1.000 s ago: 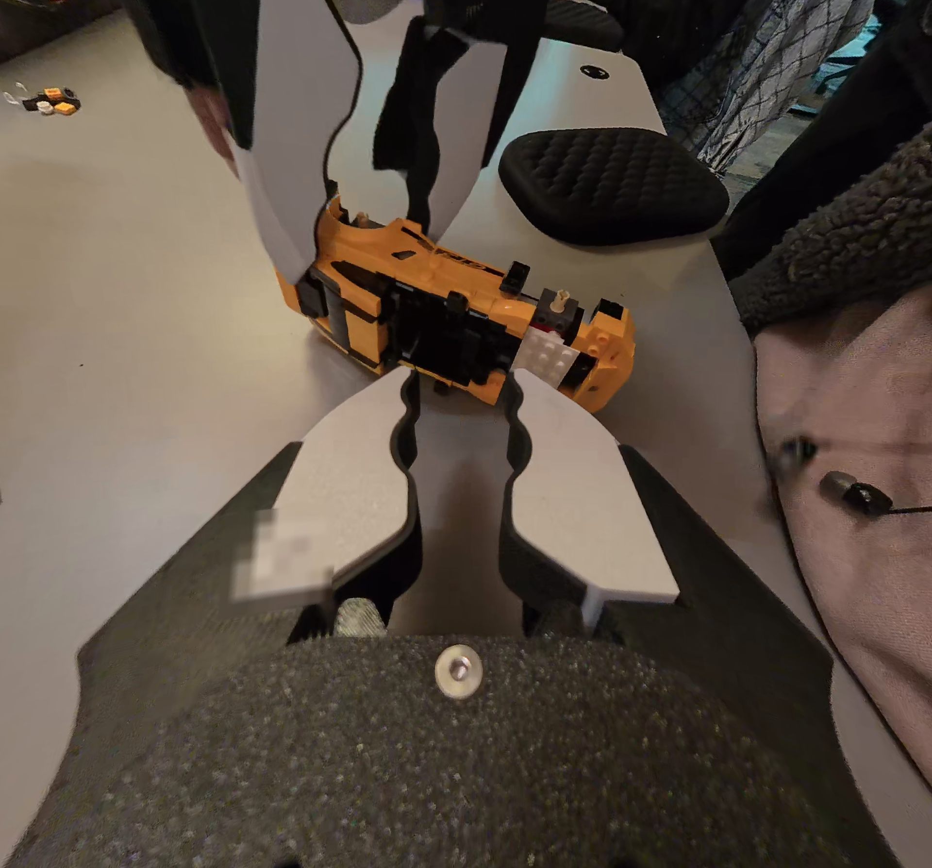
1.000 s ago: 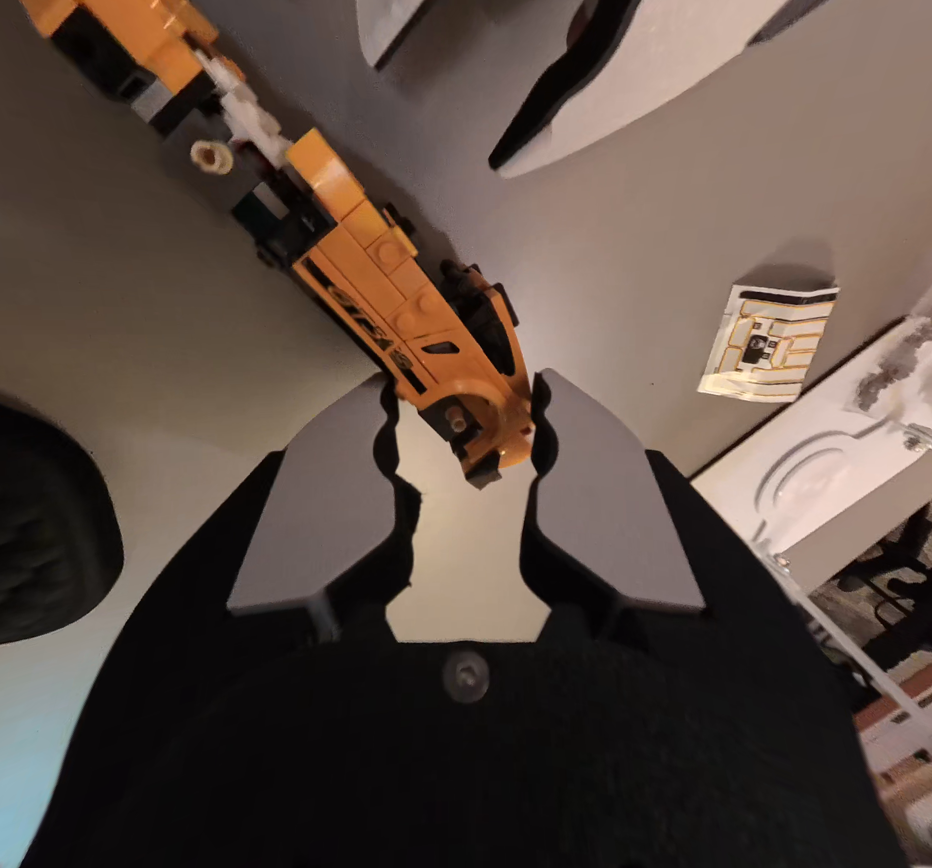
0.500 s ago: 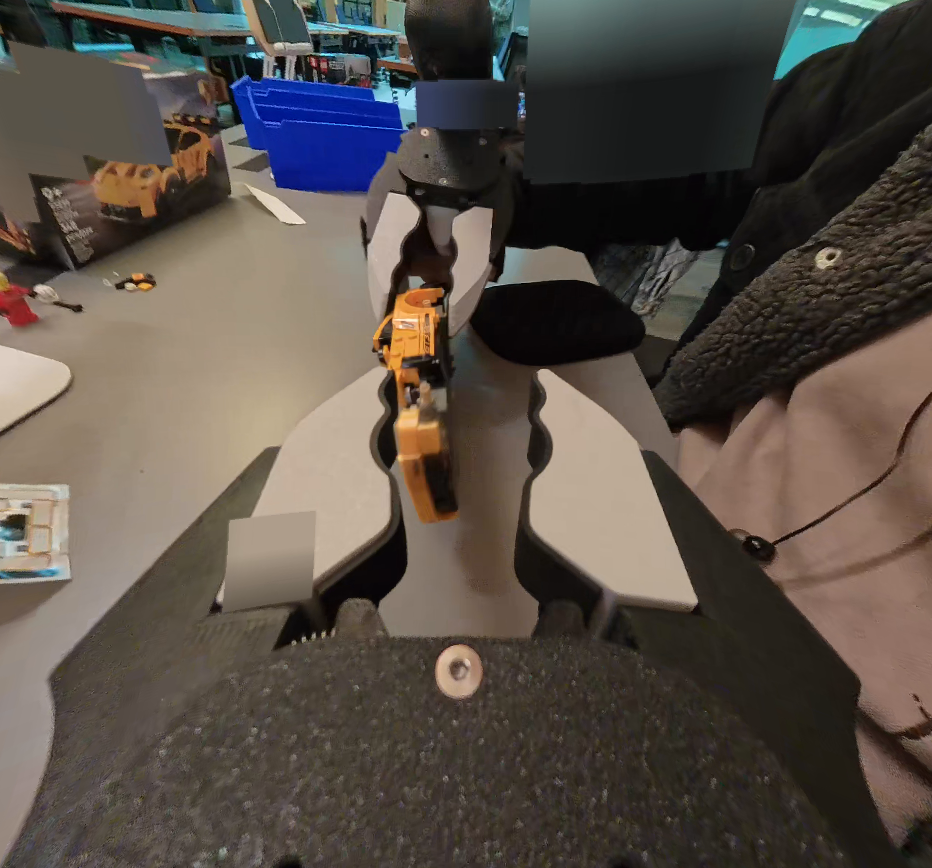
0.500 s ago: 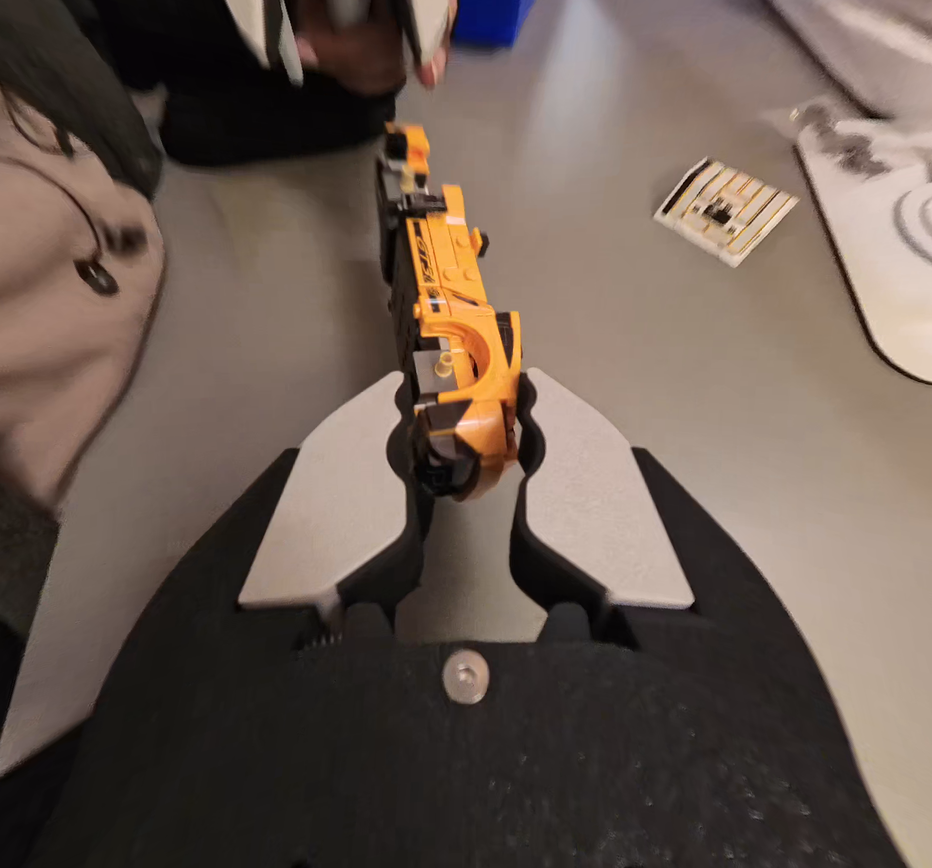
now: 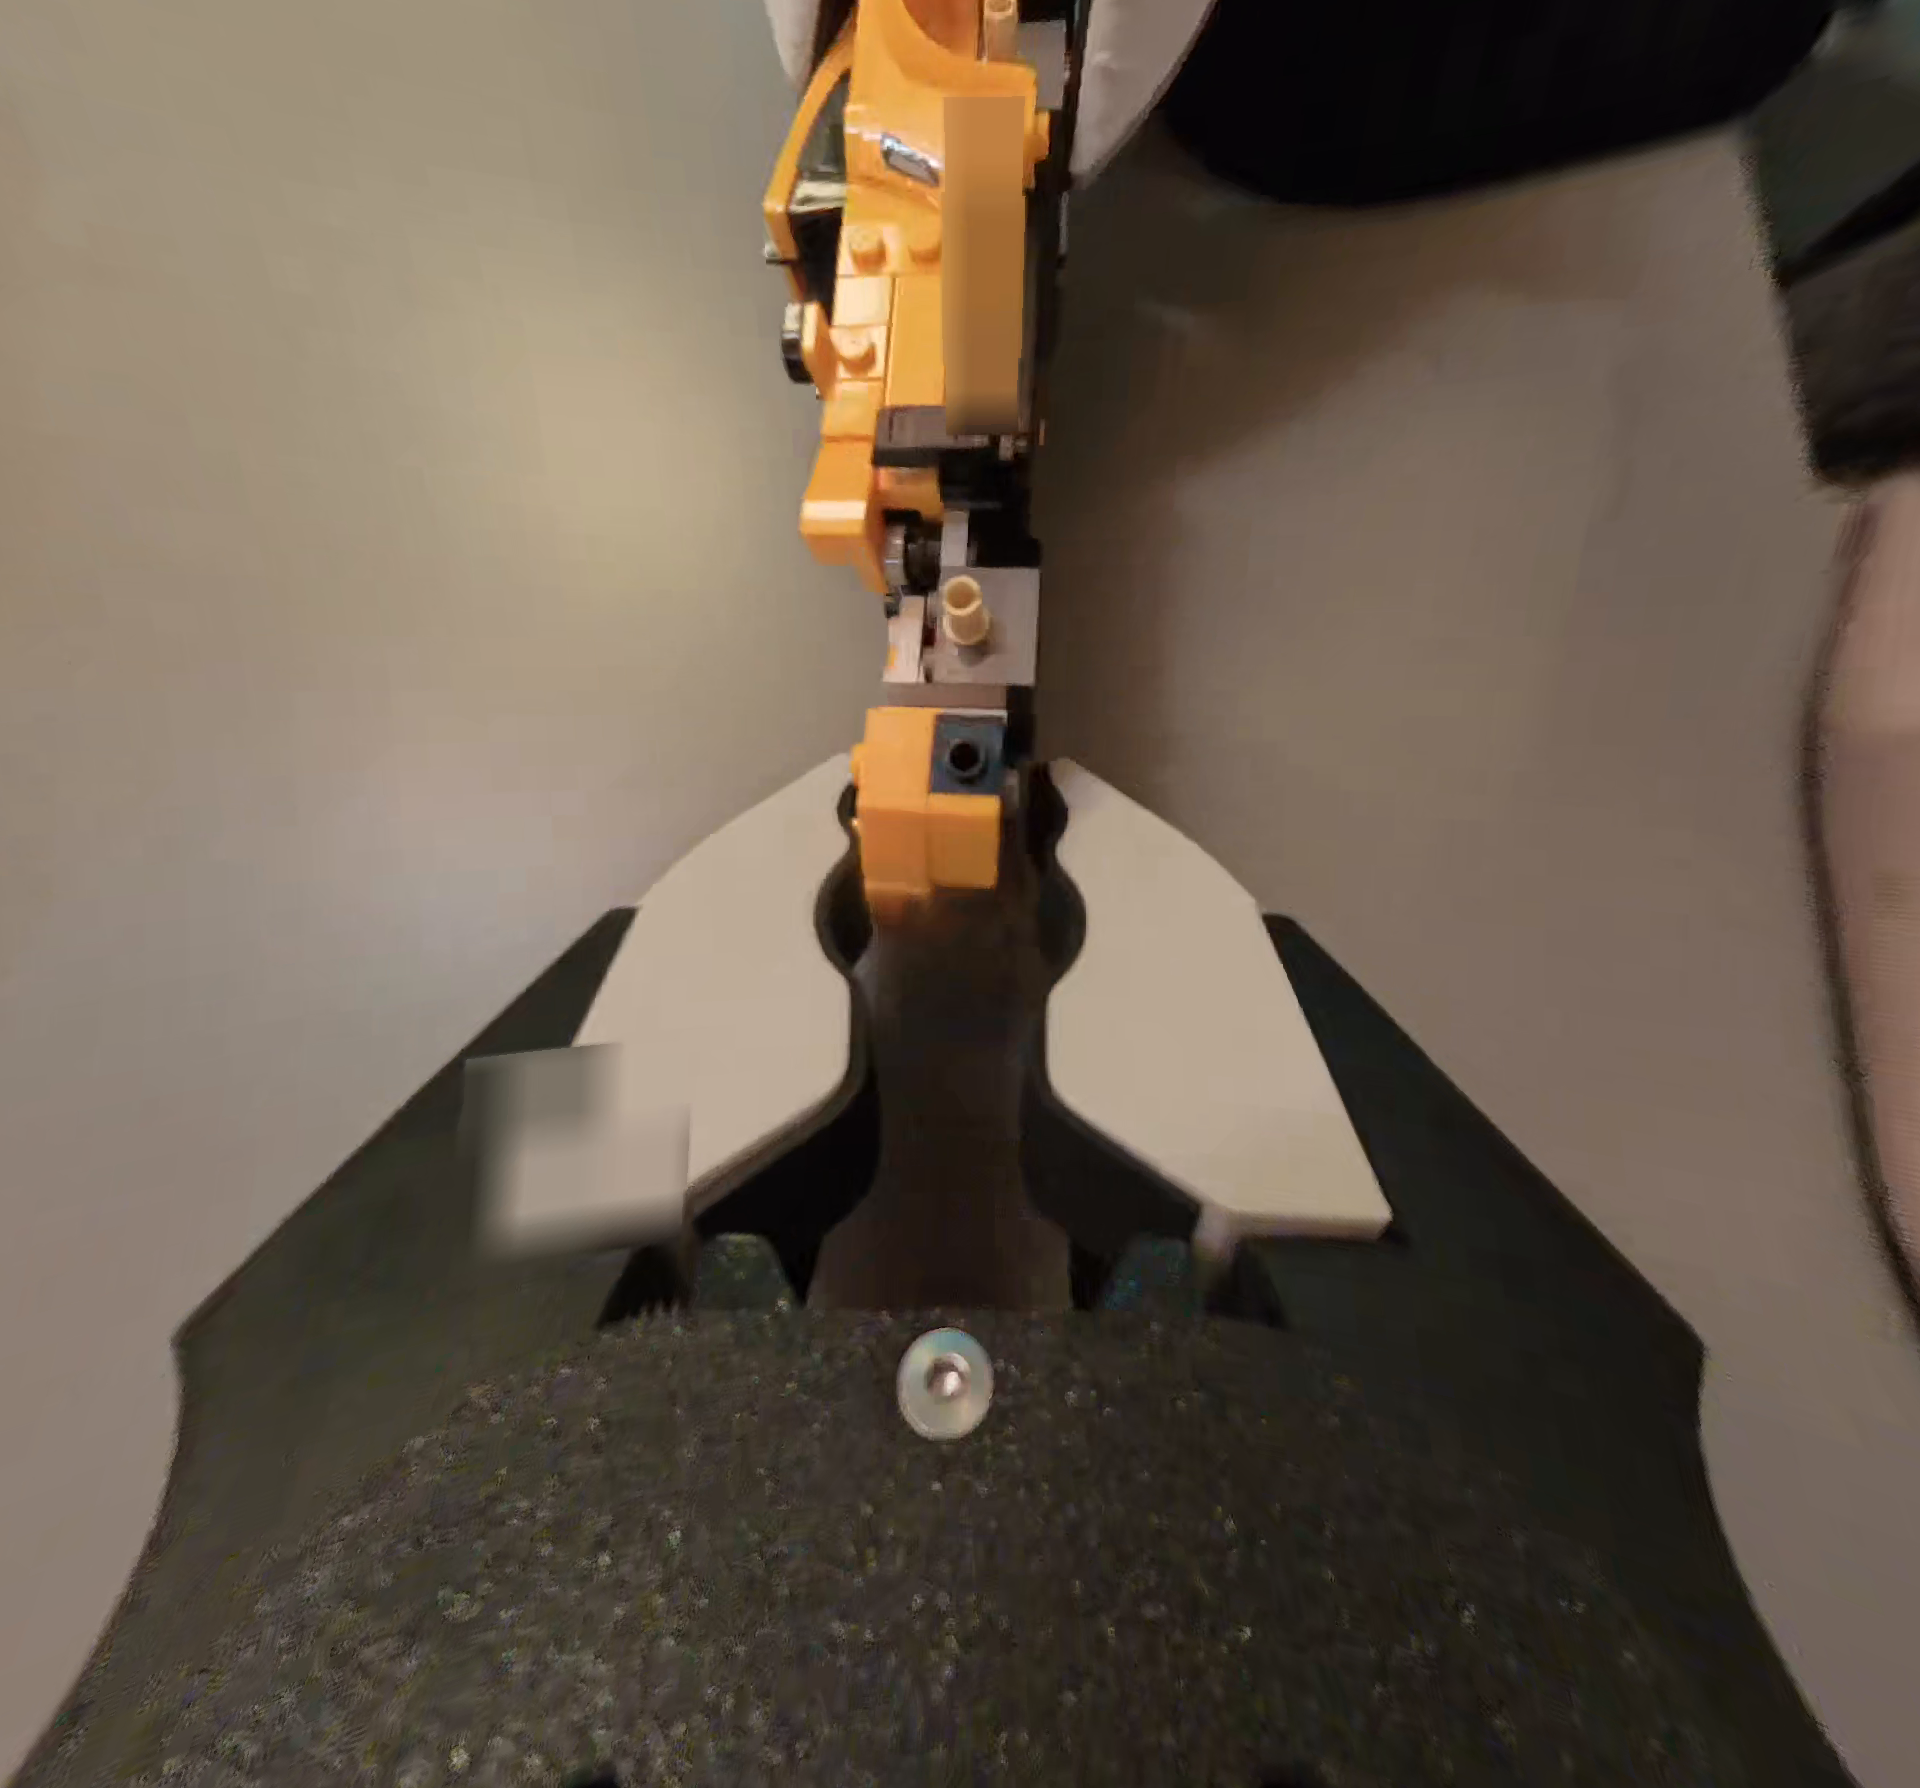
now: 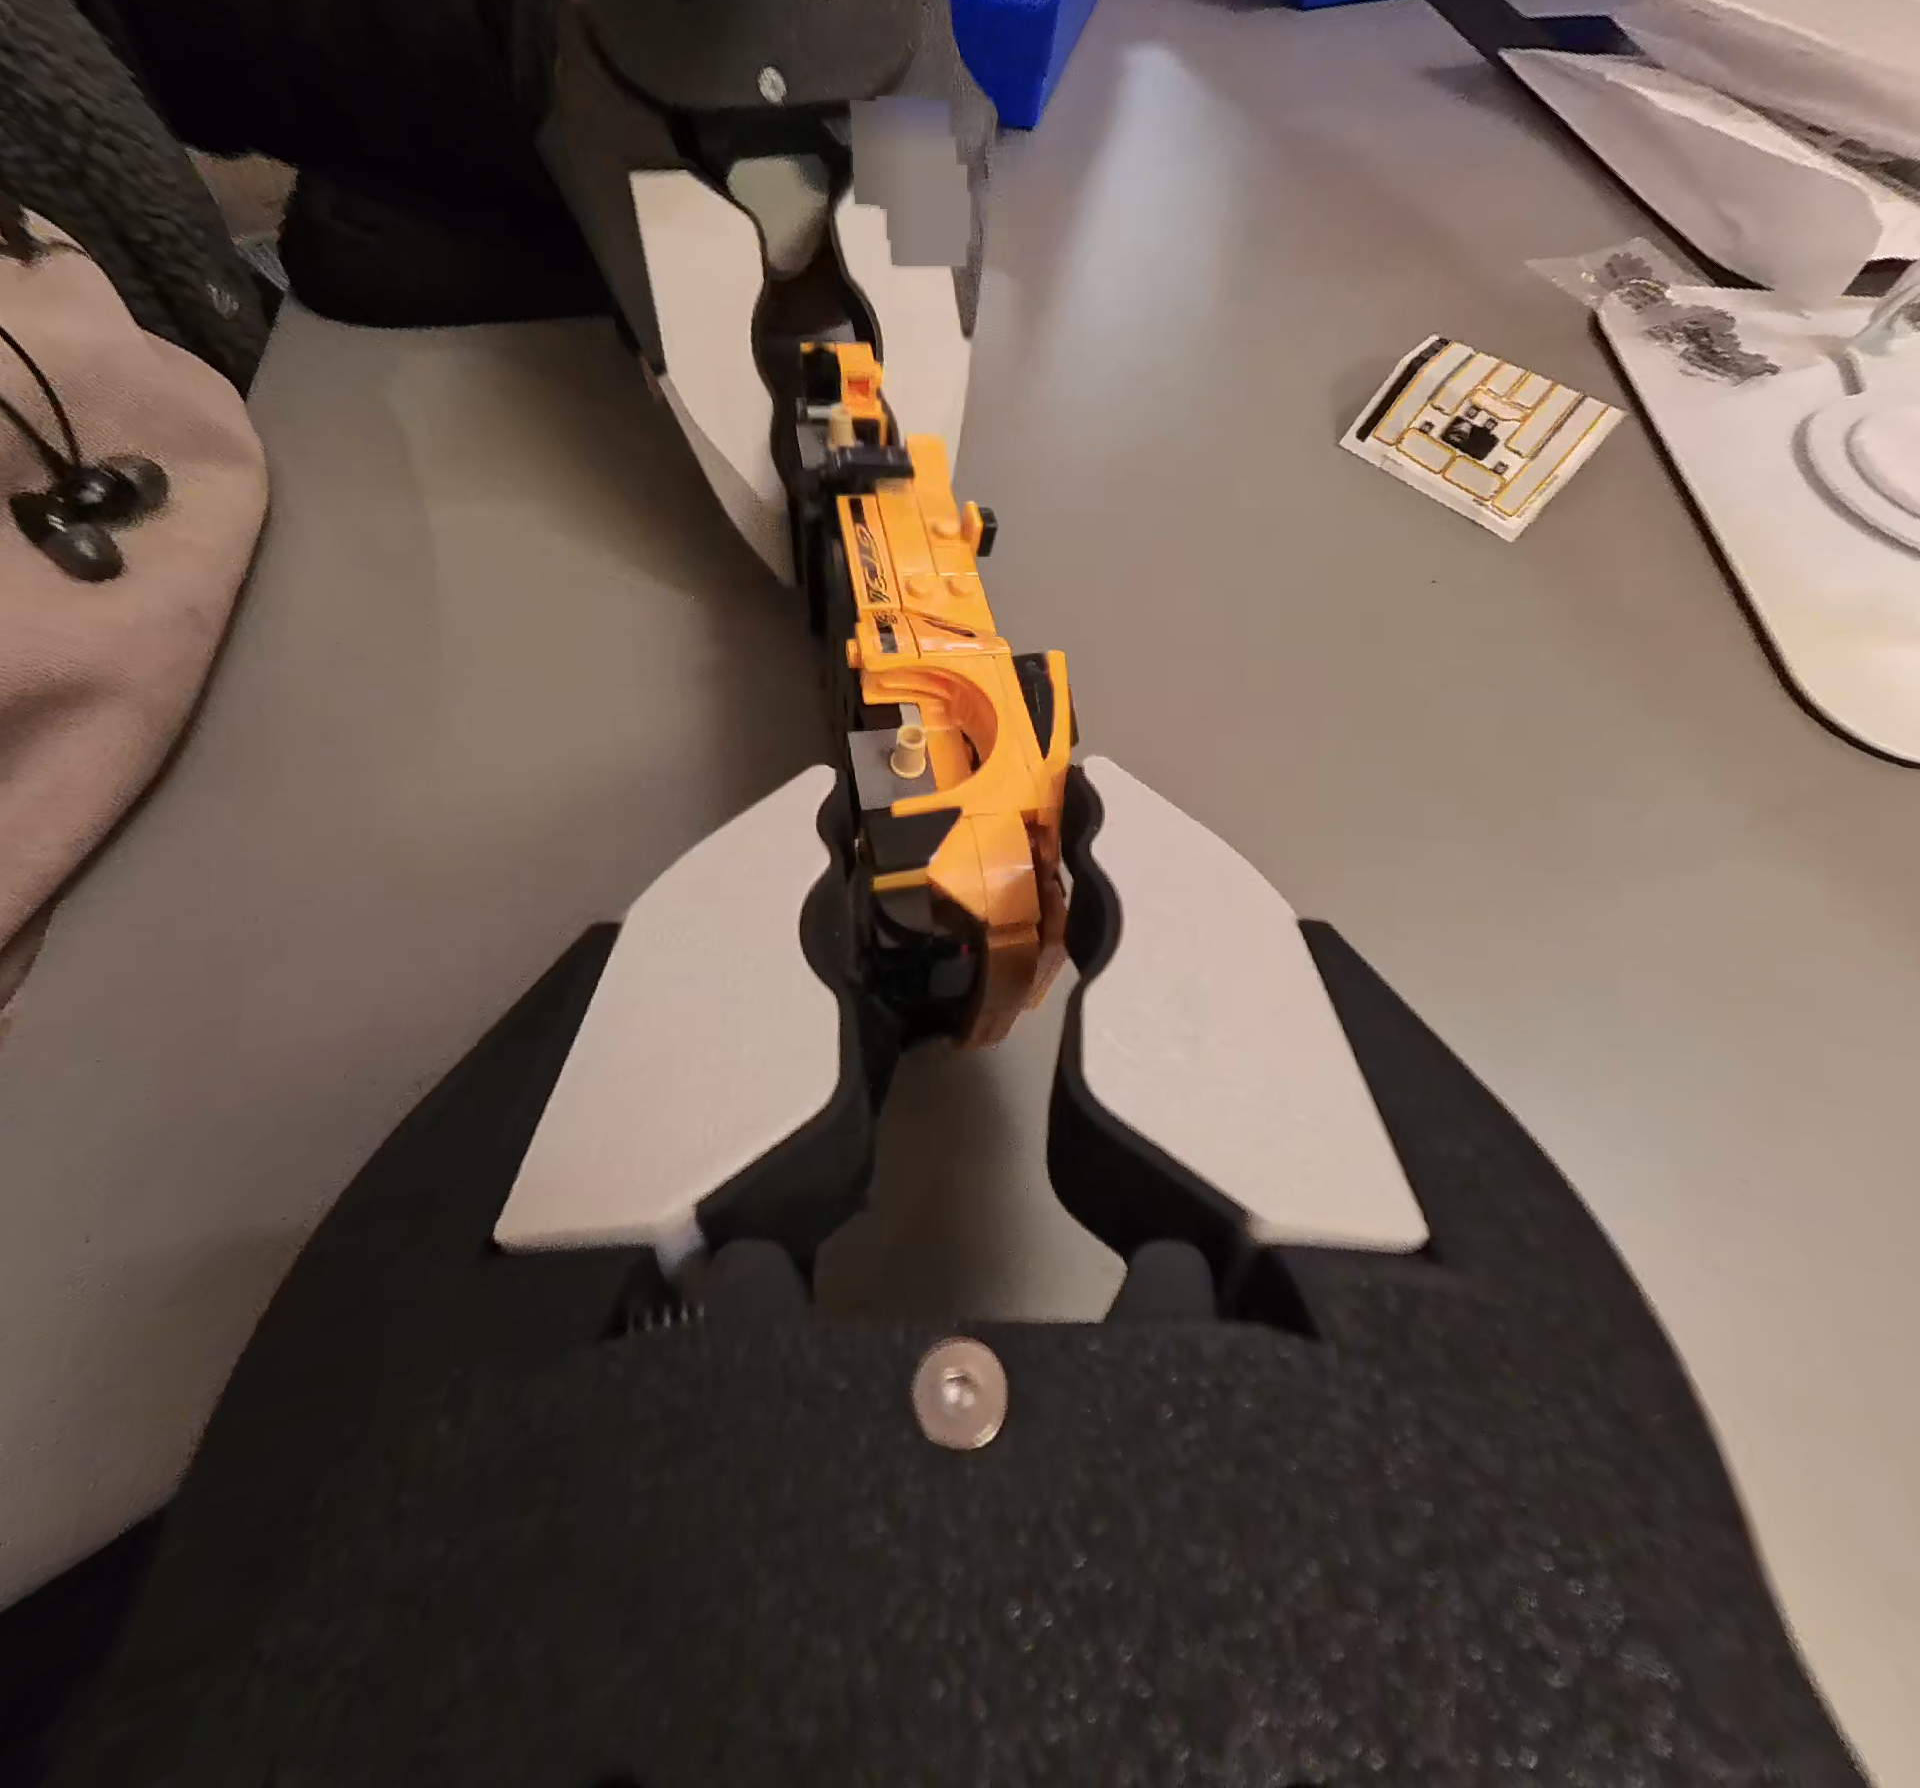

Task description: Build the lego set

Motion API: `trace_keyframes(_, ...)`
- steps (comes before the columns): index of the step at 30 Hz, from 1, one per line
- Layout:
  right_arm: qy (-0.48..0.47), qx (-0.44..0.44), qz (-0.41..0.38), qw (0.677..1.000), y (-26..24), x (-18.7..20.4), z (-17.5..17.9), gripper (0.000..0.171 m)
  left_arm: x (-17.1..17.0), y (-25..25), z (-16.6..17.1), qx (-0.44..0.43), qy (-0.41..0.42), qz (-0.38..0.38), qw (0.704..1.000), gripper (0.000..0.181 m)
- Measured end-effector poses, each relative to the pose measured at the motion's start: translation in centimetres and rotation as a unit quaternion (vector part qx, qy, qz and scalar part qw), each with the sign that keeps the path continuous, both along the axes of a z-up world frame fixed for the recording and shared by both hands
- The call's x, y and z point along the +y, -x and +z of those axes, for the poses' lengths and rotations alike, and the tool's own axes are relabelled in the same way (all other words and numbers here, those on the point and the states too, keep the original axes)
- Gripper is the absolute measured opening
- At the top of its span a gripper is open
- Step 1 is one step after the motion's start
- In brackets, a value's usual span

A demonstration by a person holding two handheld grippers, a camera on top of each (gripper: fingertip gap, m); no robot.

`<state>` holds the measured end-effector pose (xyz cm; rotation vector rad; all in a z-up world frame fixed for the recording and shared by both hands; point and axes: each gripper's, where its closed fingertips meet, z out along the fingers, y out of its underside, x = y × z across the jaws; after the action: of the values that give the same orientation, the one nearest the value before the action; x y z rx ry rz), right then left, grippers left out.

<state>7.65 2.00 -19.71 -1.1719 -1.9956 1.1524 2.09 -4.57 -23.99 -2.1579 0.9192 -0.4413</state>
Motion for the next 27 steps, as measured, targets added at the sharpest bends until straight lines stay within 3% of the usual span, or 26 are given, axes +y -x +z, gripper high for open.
trace_keyframes(8,-0.075,-0.018,-0.004,0.997,0.2,-0.1,-0.1,0.039,-0.4,0.7,2.2,0.089,-0.075,-0.013,0.993,0.027)
trace_keyframes(19,-0.166,-0.001,-0.023,0.986,0.3,-1.6,-0.7,0.039,-1.6,-2.8,9.1,0.053,-0.148,-0.05,0.986,0.026)
trace_keyframes(27,-0.149,0.008,-0.032,0.988,0.4,-1.6,-1.1,0.039,-1.1,-4.4,10.0,0.05,-0.16,-0.065,0.984,0.027)
